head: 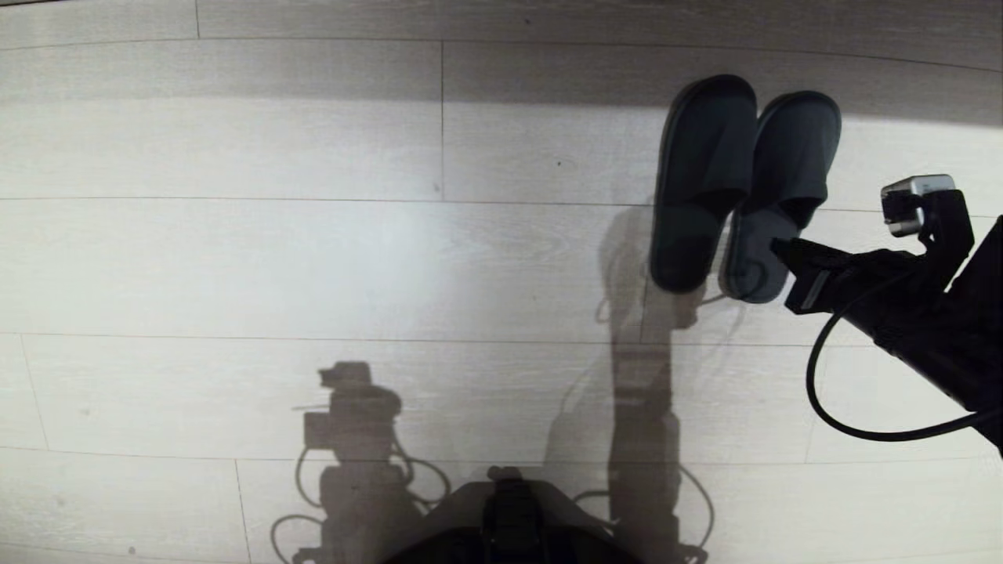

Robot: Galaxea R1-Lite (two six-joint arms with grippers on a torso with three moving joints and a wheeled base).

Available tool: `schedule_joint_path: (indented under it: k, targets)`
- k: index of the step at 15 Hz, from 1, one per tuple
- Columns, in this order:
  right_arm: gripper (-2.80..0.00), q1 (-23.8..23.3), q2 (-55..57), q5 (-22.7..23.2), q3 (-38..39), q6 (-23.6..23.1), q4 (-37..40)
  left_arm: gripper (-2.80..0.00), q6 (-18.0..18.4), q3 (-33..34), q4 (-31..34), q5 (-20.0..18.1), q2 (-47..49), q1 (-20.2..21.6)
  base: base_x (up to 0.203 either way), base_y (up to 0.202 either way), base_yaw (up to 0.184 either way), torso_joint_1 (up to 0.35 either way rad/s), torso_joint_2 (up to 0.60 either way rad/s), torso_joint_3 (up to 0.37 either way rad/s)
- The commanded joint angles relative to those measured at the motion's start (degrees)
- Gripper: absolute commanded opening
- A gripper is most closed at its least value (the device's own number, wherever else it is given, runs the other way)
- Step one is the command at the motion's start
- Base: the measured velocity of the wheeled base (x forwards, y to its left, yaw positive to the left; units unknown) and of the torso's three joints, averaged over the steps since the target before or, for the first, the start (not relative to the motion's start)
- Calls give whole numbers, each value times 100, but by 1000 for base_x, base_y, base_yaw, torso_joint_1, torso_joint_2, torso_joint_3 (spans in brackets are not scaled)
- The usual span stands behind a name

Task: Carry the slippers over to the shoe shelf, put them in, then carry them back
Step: Pick up the slippers on the floor

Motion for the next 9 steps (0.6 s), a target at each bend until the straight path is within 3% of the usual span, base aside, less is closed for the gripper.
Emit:
schedule_joint_path:
  k: [1, 5, 9]
  targets:
    - [0, 100, 390, -115, -22, -41, -22, -280, -6, -6, -1, 4, 0, 1, 0, 0, 0, 0, 0, 0]
    - [0, 108, 699, -423, -81, -283, -98, -280, 3, -6, 2, 4, 0, 1, 0, 0, 0, 0, 0, 0]
    - [0, 59, 1404, -699, -479, -337, -1282, -280, 29, -6, -1, 4, 0, 1, 0, 0, 0, 0, 0, 0]
